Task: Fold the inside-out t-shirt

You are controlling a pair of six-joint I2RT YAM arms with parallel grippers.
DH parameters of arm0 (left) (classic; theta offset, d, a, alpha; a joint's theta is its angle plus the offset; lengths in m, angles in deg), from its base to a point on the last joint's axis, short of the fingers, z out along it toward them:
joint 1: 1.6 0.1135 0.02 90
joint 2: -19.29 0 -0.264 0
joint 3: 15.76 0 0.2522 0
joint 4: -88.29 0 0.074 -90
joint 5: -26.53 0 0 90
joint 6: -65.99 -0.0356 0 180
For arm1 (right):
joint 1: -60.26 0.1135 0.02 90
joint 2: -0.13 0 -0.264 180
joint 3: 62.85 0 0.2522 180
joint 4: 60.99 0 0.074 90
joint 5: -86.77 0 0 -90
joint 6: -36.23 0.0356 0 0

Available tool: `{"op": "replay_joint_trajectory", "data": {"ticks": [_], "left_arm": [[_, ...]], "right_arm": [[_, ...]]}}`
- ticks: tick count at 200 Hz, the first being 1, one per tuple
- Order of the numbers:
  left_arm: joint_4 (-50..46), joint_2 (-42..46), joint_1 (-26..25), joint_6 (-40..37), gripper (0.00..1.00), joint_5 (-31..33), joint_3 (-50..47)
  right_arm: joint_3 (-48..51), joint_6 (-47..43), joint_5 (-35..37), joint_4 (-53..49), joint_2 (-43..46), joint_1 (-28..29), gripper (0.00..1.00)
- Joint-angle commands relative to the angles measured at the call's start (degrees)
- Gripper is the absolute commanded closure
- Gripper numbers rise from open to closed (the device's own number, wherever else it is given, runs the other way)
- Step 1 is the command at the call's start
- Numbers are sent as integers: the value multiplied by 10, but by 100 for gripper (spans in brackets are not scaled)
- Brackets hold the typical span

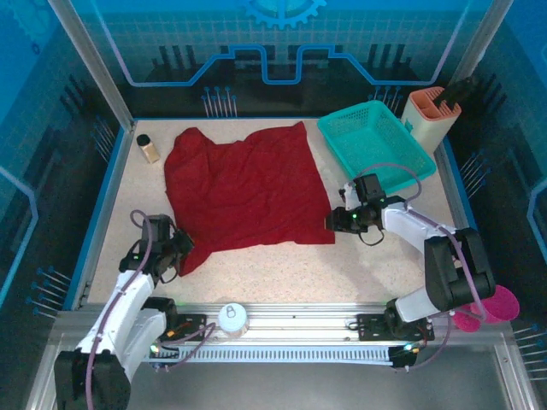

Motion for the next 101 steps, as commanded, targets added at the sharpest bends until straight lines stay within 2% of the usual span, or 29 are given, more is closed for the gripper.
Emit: {"op": "replay_joint_trajectory", "data": {"ticks": [1,19,46,56,85,101], "left_arm": [[-32,30,-3,-14,100,-37,10],[-51,70,-3,-13,100,-33,6],[-65,124,-3,-12,100,-15,-4],[-69,128,-3,-12,100,-10,-4],[-69,119,-3,-7,100,-12,-5],[-68,120,-3,-6,100,-8,-3]], "right_arm": [[26,20,2,6,-3,5,52],[39,25,-12,15,-3,5,54],[38,17,-26,16,-18,5,64],[38,18,-33,20,-21,6,66],[39,21,-35,22,-21,5,65],[37,18,-29,18,-29,5,55]]}}
